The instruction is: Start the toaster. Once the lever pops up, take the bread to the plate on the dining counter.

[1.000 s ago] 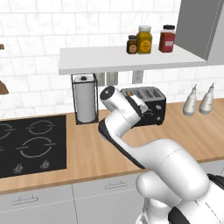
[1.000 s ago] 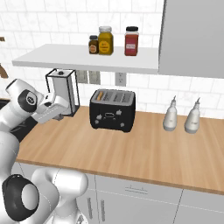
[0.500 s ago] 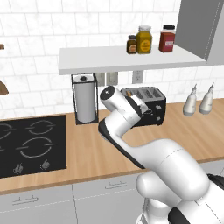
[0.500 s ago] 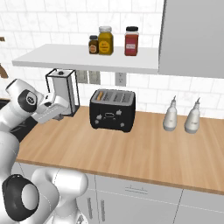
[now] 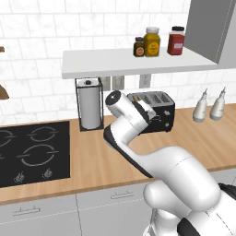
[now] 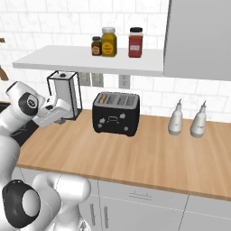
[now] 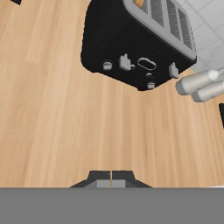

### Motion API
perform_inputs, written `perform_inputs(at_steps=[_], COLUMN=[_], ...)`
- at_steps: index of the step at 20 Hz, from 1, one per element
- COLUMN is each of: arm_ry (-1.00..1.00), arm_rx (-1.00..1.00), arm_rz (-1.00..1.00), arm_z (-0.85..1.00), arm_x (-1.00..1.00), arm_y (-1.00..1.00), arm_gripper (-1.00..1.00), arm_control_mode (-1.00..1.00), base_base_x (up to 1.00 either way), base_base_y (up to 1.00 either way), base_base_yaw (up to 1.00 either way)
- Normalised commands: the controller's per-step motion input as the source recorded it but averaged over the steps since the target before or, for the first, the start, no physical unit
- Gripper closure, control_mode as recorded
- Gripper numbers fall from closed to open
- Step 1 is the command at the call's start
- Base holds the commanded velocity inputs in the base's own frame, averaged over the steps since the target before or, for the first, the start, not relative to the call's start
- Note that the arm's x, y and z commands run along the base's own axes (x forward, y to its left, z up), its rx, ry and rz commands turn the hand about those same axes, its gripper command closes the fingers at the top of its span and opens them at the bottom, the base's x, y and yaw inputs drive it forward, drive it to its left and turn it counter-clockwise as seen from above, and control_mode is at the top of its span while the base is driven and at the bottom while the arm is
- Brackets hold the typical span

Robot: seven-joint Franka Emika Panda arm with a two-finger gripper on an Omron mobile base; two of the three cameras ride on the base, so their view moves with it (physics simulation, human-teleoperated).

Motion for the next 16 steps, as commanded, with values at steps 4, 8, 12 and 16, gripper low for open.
perform_inputs(at_steps=[4, 8, 12, 16], arm_ry=[0.0, 0.0, 0.0, 0.0], arm_rx=[0.0, 0.0, 0.0, 0.0], arm_rz=[0.0, 0.0, 0.0, 0.0], arm_z=[0.0, 0.0, 0.0, 0.0], arm_x=[0.0, 0.0, 0.0, 0.0], arm_y=[0.0, 0.0, 0.0, 0.0], arm_gripper=[1.0, 1.0, 1.0, 1.0], arm_control_mode=[-1.0, -1.0, -1.0, -1.0], base_base_x=[0.0, 0.0, 0.0, 0.0], base_base_y=[0.0, 0.0, 0.0, 0.0], base_base_yaw=[0.0, 0.0, 0.0, 0.0])
